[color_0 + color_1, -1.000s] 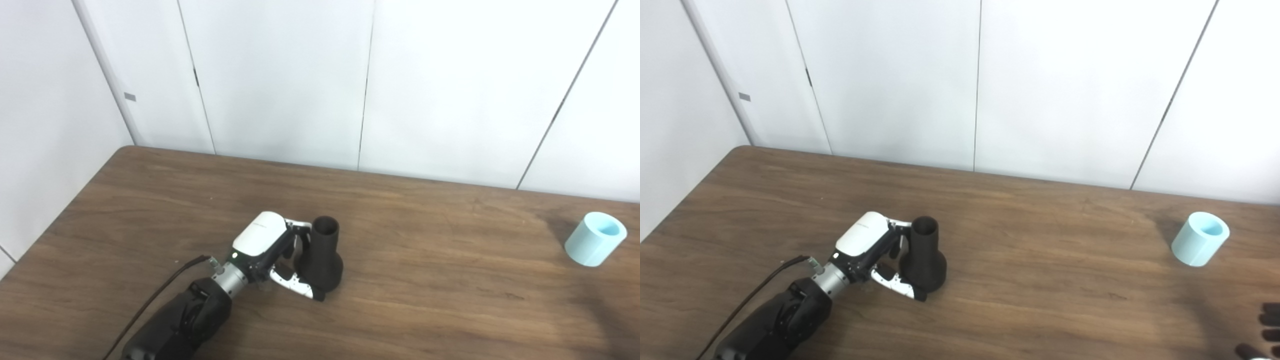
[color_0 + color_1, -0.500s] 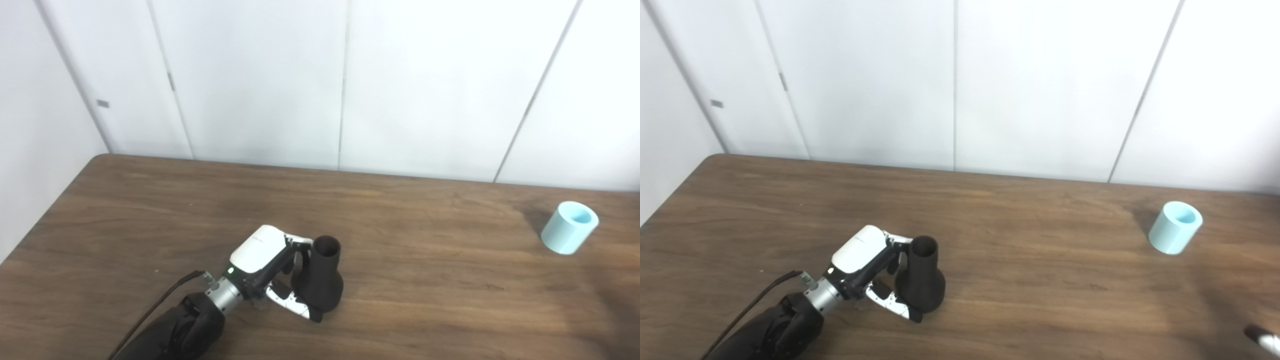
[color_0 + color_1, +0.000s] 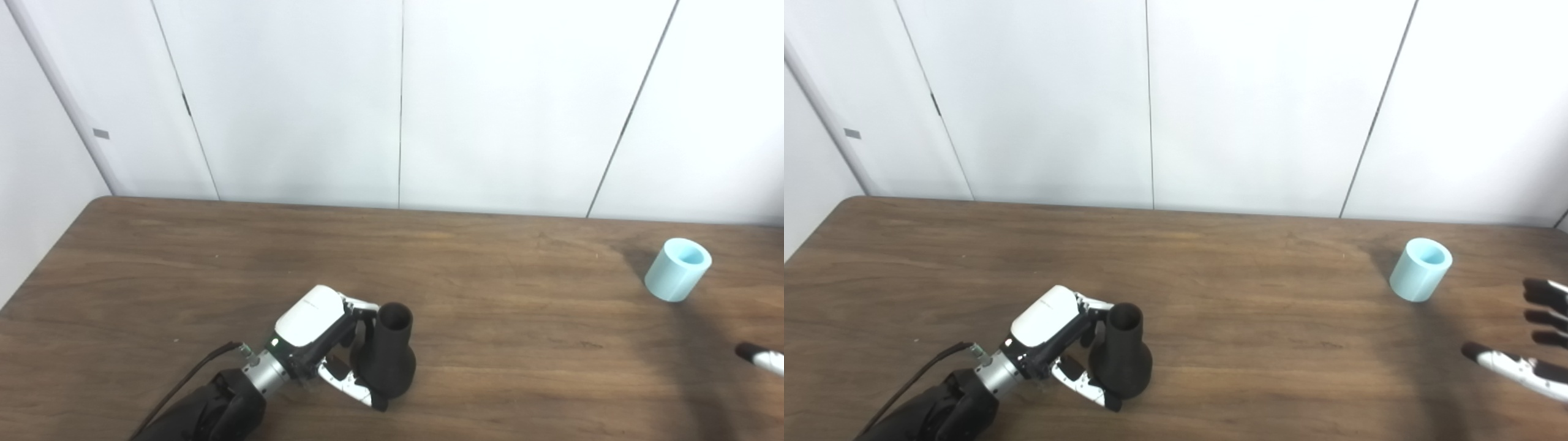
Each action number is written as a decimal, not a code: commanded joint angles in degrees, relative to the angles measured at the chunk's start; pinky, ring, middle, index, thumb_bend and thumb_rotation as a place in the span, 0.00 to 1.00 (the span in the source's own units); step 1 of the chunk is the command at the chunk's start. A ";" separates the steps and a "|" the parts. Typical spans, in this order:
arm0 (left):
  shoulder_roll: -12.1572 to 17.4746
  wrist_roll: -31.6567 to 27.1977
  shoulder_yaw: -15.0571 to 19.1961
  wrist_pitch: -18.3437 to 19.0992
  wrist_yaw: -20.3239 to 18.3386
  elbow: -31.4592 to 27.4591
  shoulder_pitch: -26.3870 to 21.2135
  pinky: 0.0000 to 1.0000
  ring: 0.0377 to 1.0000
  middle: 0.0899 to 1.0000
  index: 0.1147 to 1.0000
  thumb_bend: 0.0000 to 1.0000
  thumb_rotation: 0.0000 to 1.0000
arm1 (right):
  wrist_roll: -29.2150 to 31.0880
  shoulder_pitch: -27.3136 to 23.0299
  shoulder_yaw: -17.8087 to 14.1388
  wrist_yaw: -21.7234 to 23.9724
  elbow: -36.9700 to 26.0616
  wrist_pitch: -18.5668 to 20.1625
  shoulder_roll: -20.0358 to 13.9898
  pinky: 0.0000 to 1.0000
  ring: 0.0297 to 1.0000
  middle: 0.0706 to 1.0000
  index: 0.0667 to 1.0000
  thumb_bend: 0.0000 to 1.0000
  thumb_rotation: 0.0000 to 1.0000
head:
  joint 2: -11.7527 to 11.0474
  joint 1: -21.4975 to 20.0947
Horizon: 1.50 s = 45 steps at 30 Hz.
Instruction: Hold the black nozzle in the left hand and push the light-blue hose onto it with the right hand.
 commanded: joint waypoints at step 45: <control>1.29 -0.07 -15.64 -1.80 8.40 2.44 0.59 0.30 0.38 0.45 0.39 0.52 0.00 | -7.76 -20.32 11.47 -7.96 29.86 -0.80 -4.16 0.55 0.67 0.72 0.82 0.98 0.44 | -0.29 -9.37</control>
